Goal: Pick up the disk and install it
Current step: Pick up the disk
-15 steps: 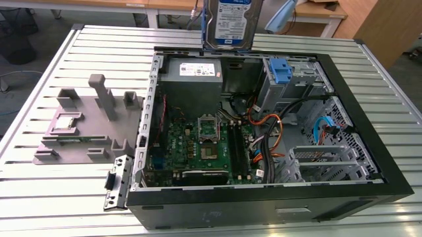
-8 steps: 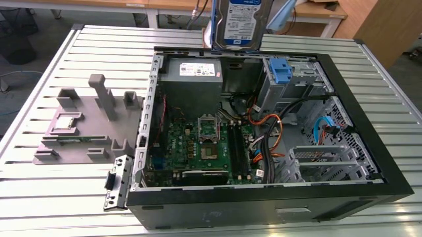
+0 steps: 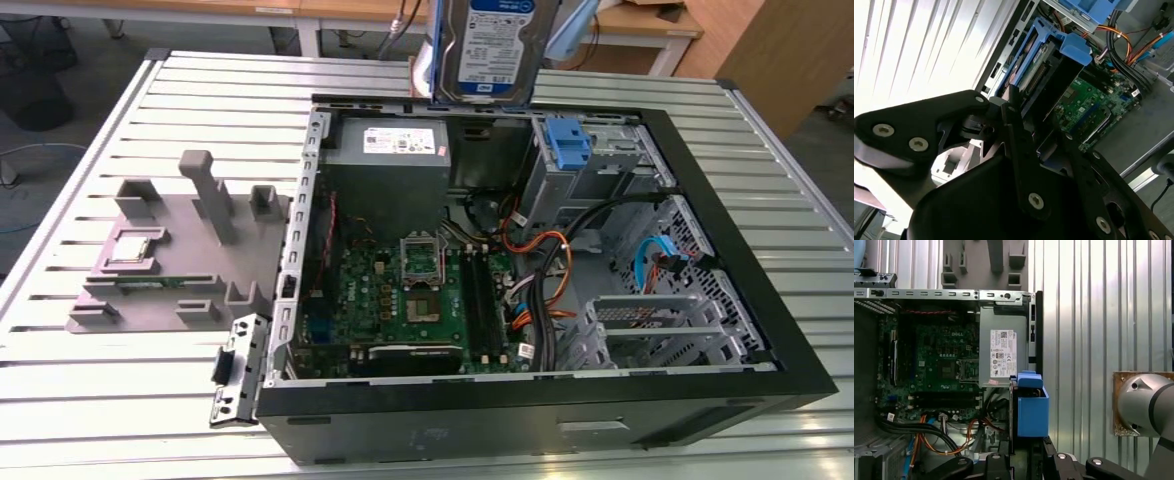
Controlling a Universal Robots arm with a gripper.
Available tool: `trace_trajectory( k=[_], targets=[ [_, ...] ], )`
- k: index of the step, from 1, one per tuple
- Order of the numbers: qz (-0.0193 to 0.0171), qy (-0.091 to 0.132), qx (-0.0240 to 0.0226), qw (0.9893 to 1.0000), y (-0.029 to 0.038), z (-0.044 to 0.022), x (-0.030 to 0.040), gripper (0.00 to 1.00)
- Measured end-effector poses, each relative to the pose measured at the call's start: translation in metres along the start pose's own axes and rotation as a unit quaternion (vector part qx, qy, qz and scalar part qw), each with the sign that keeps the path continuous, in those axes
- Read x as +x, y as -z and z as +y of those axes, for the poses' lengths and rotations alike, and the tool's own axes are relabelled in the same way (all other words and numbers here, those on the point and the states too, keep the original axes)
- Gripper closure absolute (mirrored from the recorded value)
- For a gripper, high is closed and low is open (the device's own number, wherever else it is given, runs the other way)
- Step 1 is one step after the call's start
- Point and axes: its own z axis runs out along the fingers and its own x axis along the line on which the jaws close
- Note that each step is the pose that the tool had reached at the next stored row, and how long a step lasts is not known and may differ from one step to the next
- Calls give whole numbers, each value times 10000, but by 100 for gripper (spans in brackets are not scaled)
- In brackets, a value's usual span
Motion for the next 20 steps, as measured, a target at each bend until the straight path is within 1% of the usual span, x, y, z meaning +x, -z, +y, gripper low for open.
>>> trace_trajectory(
  k=[6, 20],
  targets=[
    [0, 0, 0, 10000, 3, 0, 145, 65],
    [-1, 0, 0, 10000, 10, -3, 538, 65]
  ],
)
